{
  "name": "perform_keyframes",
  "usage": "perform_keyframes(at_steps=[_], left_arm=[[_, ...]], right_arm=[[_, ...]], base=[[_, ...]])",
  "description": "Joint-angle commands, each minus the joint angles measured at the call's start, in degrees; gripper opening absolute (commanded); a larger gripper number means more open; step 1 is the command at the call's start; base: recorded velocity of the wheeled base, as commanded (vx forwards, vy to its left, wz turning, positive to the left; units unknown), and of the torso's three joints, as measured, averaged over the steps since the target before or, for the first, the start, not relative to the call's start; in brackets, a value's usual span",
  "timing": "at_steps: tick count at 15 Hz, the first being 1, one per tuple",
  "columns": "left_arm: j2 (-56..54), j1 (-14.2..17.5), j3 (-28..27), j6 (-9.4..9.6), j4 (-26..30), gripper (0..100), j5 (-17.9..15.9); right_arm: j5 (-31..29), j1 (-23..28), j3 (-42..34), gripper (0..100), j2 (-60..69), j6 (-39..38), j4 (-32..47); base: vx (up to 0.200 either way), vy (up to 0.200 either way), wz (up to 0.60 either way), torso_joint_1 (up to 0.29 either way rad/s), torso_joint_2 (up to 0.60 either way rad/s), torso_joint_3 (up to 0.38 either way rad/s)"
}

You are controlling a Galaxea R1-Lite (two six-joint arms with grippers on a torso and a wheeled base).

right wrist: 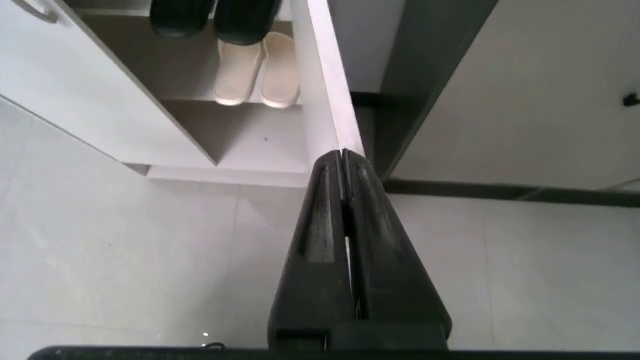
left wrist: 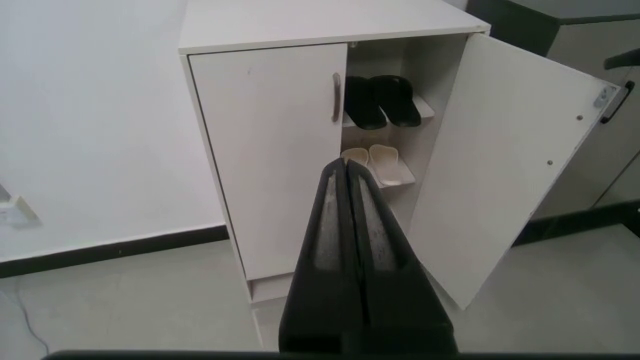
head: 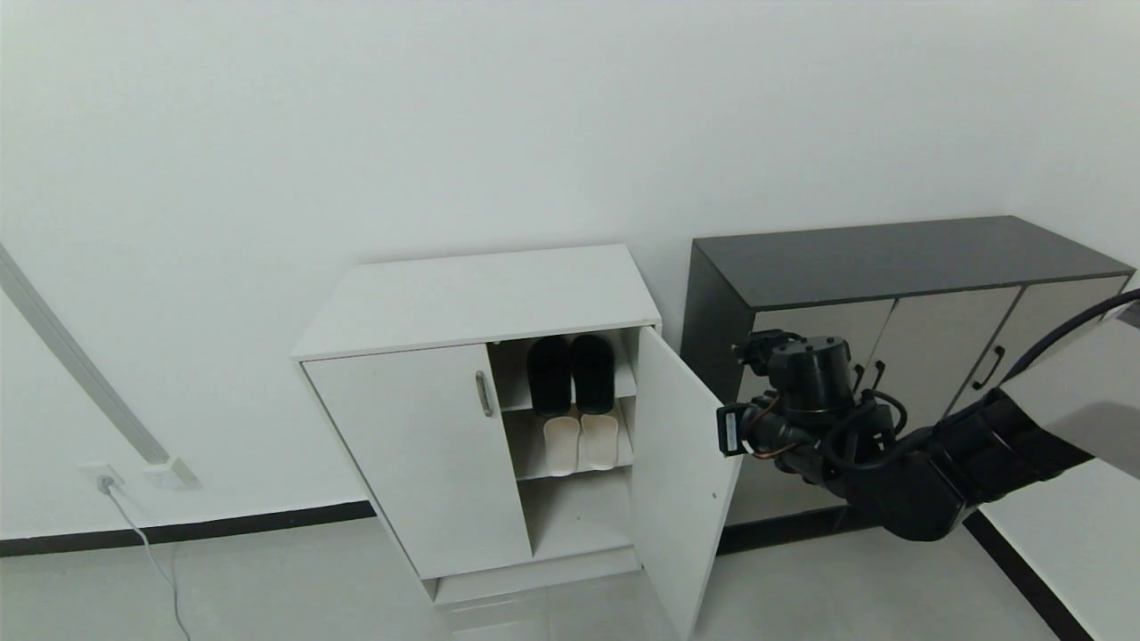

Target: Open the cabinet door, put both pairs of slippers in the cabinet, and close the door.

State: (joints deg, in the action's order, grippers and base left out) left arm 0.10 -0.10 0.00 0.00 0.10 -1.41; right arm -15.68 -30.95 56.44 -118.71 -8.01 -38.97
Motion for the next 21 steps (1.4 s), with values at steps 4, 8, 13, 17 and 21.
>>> perform_keyframes(at_steps=[4,8,13,17,21], left_arm=[[-0.01,0.01,0.0,0.0,-0.01,0,0.01],[-0.01,0.01,0.0,0.0,-0.01,0,0.01],[-0.01,0.01,0.0,0.0,-0.01,0,0.01],[-0.01,0.01,0.0,0.0,-0.01,0,0.01],[-0.01,0.01,0.0,0.0,-0.01,0,0.01]], right_arm=[[0.3,3.62,2.44,0,-5.04,0.01,-3.48],[1.97,6.08,4.2,0,-5.39,0.01,-3.39],[1.97,3.62,2.62,0,-6.53,0.01,-3.39],[1.97,-1.22,0.69,0,-5.04,-0.08,-3.57],[2.76,-6.58,-0.72,0,-3.28,-2.36,-3.48]], base=[[0.0,0.0,0.0,0.0,0.0,0.0],[0.0,0.0,0.0,0.0,0.0,0.0],[0.0,0.0,0.0,0.0,0.0,0.0],[0.0,0.0,0.0,0.0,0.0,0.0],[0.0,0.0,0.0,0.0,0.0,0.0]])
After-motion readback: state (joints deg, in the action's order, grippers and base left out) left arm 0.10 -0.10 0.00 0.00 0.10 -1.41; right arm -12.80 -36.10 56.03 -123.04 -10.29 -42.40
